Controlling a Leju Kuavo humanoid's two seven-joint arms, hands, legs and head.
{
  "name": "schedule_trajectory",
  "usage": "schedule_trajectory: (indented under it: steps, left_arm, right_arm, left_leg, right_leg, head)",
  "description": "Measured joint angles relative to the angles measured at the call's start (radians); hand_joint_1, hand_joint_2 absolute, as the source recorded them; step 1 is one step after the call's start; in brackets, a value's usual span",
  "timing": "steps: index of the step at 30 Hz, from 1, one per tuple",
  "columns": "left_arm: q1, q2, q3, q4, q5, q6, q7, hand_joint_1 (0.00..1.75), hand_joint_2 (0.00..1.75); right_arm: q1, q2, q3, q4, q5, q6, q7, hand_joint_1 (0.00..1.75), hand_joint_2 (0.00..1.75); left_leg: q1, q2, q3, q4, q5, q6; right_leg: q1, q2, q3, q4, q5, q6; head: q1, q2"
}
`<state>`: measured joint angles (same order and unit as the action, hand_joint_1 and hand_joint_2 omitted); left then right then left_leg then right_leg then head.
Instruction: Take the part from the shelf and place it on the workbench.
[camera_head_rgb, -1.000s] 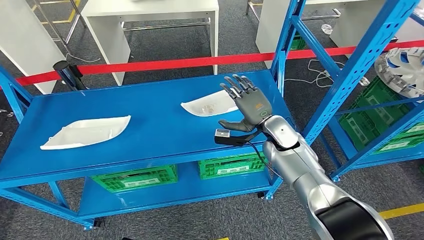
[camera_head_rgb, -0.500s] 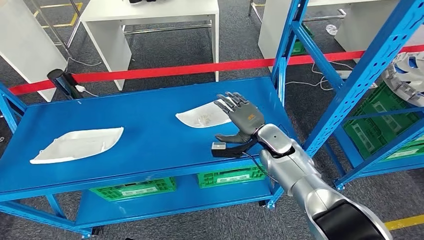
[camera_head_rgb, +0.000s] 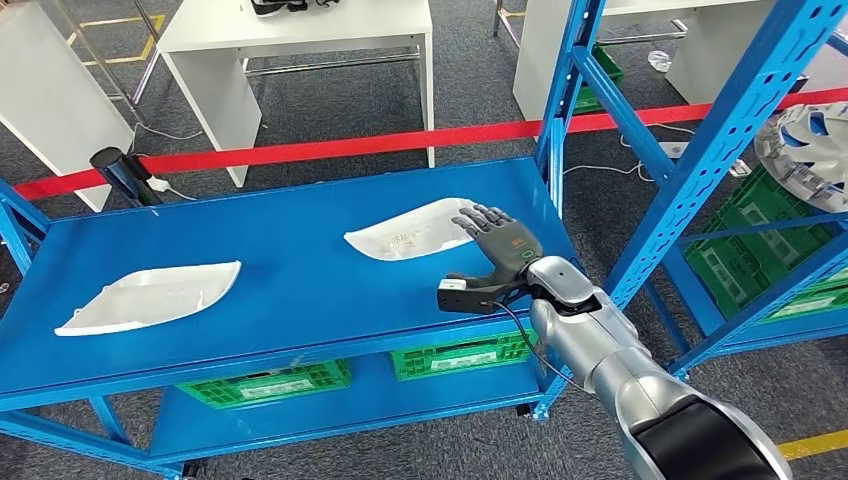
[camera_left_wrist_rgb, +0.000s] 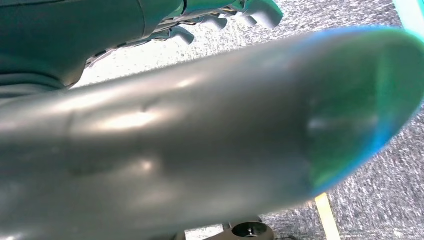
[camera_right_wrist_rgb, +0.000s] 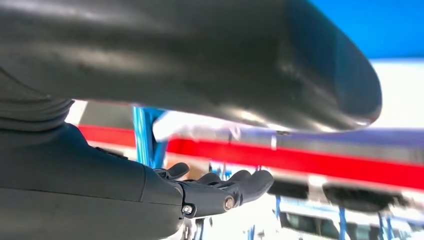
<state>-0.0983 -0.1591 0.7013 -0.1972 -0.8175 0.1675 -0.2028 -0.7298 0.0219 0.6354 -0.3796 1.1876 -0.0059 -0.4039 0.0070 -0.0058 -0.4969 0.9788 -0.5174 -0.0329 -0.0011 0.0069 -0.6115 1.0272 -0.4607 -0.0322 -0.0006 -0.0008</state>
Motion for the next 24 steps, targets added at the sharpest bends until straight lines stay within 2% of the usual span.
schedule_trajectory:
  steps: [8, 12, 24]
  left_arm:
    - [0.006, -0.003, 0.009, 0.000, 0.001, 0.000, 0.003, 0.00, 0.00]
    - [0.006, -0.005, 0.017, 0.000, 0.005, 0.000, -0.009, 0.00, 0.00]
    - [0.008, -0.007, 0.025, 0.000, 0.011, 0.000, -0.024, 0.00, 0.00]
  right_arm:
    - [0.000, -0.028, -0.005, 0.031, -0.031, 0.040, 0.002, 0.00, 0.00]
    - [0.000, -0.035, -0.006, 0.039, -0.031, 0.045, 0.020, 0.00, 1.75]
    - [0.003, -0.047, -0.006, 0.053, -0.026, 0.040, 0.035, 0.00, 1.75]
  left_leg:
    - [-0.001, 0.000, 0.002, 0.000, 0.000, 0.000]
    - [-0.001, 0.000, 0.002, 0.000, 0.000, 0.000]
    - [-0.001, 0.000, 0.002, 0.000, -0.001, 0.002]
  right_leg:
    - [-0.001, 0.000, 0.005, -0.006, 0.002, 0.003]
    - [-0.001, 0.000, 0.006, -0.008, 0.003, 0.004]
    - [-0.001, 0.000, 0.006, -0.009, 0.003, 0.004]
  head:
    - [0.000, 0.000]
    - [0.000, 0.000]
    - [0.000, 0.000]
